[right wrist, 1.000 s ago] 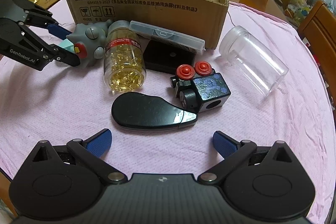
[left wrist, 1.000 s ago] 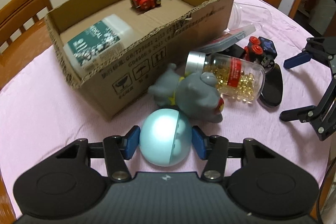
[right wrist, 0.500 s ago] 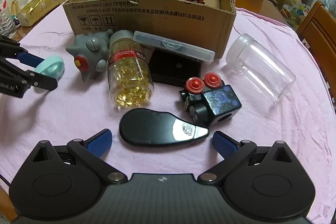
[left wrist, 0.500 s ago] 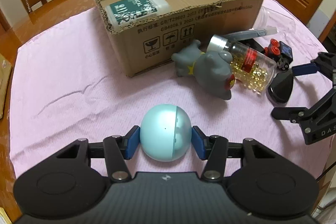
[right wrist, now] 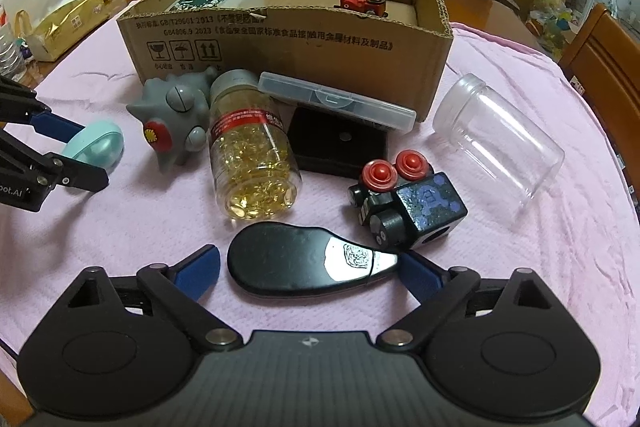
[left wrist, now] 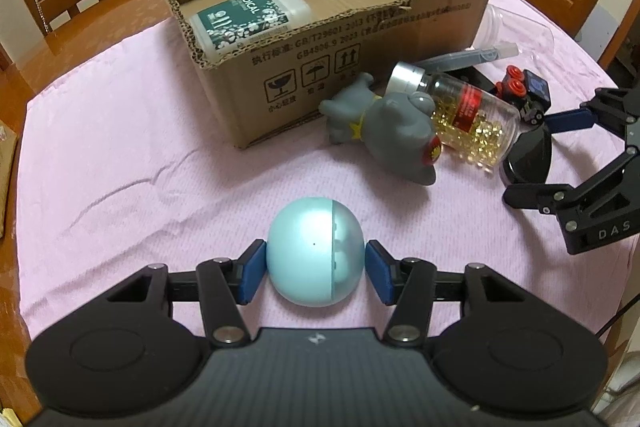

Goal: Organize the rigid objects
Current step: 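Grasp the black remote with the right gripper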

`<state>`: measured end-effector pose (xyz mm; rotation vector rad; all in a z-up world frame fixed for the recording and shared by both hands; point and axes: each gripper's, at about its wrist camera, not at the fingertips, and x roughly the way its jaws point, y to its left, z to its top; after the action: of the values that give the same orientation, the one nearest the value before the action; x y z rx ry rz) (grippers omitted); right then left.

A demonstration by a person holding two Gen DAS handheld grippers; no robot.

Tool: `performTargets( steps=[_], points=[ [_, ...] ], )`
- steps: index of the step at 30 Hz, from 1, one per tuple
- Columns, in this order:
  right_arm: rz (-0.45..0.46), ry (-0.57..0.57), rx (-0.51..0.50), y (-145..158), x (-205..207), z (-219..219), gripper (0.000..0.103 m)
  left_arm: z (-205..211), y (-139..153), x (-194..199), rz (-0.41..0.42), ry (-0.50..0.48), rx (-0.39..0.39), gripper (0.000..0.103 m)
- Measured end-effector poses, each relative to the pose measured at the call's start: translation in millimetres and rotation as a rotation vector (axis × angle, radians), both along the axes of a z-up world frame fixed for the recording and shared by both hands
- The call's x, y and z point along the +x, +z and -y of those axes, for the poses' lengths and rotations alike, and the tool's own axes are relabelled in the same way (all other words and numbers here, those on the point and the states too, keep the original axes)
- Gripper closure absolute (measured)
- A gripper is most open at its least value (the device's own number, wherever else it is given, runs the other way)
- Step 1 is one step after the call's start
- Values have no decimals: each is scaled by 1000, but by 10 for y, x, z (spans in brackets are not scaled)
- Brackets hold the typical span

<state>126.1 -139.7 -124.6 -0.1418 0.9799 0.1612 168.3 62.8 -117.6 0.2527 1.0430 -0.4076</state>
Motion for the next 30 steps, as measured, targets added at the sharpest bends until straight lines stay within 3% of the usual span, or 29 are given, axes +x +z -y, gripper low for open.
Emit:
performTargets(
  steps=[11, 19, 30],
  points=[
    [-17, -13, -2, 18, 47, -6, 10, 42, 8, 18, -12, 22, 8, 51],
    [-78, 27, 0, 94, 53, 5, 10, 84, 31, 10, -46, 19, 31, 52],
    [-71, 116, 13, 592, 59, 93, 10, 112, 406, -106, -56, -53, 28, 52]
  ],
)
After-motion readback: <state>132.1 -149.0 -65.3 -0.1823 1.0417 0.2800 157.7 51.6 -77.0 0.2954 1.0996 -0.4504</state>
